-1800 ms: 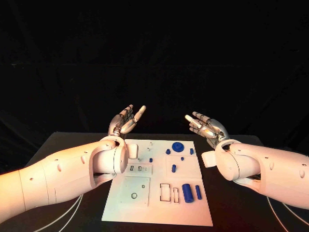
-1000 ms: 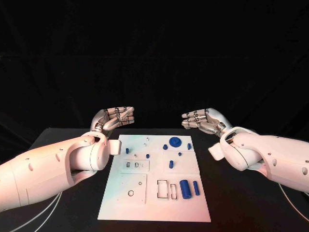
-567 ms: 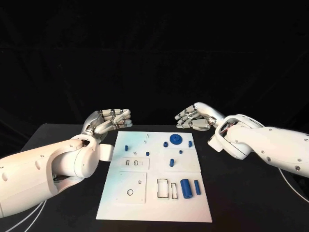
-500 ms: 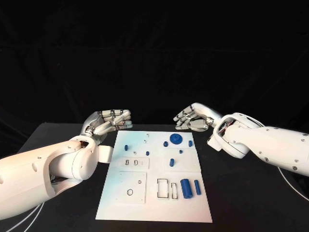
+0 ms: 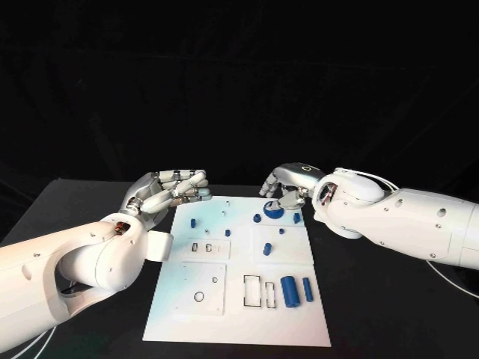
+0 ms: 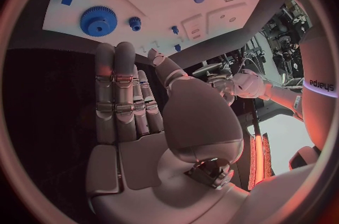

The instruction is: Assemble the parts on the task board

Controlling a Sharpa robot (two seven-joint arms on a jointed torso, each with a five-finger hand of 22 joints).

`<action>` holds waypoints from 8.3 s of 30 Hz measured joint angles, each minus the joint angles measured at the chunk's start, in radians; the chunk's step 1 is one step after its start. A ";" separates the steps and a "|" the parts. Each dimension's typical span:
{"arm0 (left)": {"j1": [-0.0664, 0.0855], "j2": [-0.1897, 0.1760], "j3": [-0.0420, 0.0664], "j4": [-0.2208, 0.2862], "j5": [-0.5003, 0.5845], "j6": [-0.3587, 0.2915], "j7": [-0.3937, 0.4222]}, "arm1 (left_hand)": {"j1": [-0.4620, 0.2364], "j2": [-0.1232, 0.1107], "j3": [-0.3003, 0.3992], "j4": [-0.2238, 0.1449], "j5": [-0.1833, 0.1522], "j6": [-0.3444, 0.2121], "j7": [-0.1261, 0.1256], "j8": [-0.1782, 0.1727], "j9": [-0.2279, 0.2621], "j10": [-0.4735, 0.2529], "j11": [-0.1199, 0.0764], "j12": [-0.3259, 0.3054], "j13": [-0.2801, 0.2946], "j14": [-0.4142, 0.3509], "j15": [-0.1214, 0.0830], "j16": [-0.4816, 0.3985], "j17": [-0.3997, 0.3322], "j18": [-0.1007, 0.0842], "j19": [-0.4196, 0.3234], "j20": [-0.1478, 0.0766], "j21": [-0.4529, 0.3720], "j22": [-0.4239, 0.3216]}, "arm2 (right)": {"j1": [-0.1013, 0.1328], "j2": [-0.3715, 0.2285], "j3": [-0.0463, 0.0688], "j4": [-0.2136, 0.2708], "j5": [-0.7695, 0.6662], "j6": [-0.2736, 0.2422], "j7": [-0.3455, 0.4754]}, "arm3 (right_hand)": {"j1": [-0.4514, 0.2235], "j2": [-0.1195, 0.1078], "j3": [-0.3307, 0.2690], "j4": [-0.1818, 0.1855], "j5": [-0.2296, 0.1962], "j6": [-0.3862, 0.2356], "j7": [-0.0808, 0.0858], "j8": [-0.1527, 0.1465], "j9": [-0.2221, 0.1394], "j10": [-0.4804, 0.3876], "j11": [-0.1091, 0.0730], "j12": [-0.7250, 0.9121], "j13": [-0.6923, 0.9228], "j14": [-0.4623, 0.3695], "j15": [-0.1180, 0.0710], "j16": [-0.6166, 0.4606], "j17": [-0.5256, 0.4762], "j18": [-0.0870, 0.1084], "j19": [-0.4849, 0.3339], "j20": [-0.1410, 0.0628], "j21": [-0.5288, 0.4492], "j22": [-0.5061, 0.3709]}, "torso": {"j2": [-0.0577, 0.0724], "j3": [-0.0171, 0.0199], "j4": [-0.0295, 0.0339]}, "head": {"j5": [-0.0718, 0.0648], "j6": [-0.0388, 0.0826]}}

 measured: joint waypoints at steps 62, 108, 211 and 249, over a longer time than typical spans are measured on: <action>0.041 -0.020 0.001 0.033 0.000 0.011 -0.027 | 0.000 0.000 -0.009 -0.004 0.000 0.003 0.003 -0.015 -0.003 0.000 0.000 -0.012 -0.002 0.000 0.000 -0.012 0.002 0.000 0.007 0.000 0.000 -0.004 | -0.028 0.104 0.000 -0.103 -0.127 0.111 -0.062 | 0.038 -0.035 0.143 0.088 0.026 0.021 0.002 0.000 0.009 0.005 0.002 0.056 0.009 0.000 0.000 0.664 0.623 -0.086 0.163 0.015 0.523 0.713 | 0.057 -0.0061 0.0179 | -0.014 0.004; 0.043 -0.017 0.001 0.021 0.000 0.018 -0.037 | 0.005 0.005 -0.015 -0.010 0.000 0.003 0.003 -0.025 -0.003 0.000 0.000 -0.028 -0.002 0.001 0.006 -0.027 0.006 0.000 0.007 0.000 -0.004 -0.010 | -0.021 0.193 0.015 -0.174 -0.119 -0.095 -0.088 | 0.058 -0.018 0.226 0.083 0.028 0.101 -0.018 0.035 0.047 0.080 -0.009 0.058 0.009 0.000 -0.015 0.704 0.652 -0.117 0.213 -0.003 0.596 0.760 | 0.061 -0.0096 0.0249 | -0.009 0.018; 0.048 -0.027 0.001 -0.010 0.000 0.018 -0.045 | 0.011 0.011 -0.025 -0.019 0.000 0.003 0.011 -0.034 -0.003 0.000 0.007 -0.038 -0.002 -0.004 0.011 -0.047 0.008 0.000 0.007 0.000 -0.012 -0.017 | -0.009 -0.076 0.045 -0.041 0.141 -0.046 -0.103 | 0.016 -0.081 -0.142 0.270 0.080 -0.137 0.006 0.048 0.076 0.068 -0.027 0.738 0.679 0.002 -0.023 0.813 0.761 -0.118 0.240 -0.009 0.619 0.760 | 0.067 -0.0097 0.0092 | -0.001 0.026; 0.048 -0.019 0.001 -0.019 0.000 0.023 -0.060 | 0.017 0.017 -0.025 -0.025 0.000 0.003 0.011 -0.042 -0.003 -0.004 0.011 -0.047 -0.003 -0.004 0.011 -0.050 0.010 0.000 0.007 0.000 -0.012 -0.018 | -0.054 0.029 0.042 -0.147 0.156 0.047 -0.127 | 0.063 -0.042 -0.179 0.319 0.088 -0.160 0.004 0.102 0.109 0.159 -0.023 1.105 1.052 0.001 -0.016 0.899 0.824 -0.133 0.243 -0.005 0.654 0.760 | 0.067 -0.0103 0.0101 | -0.005 0.003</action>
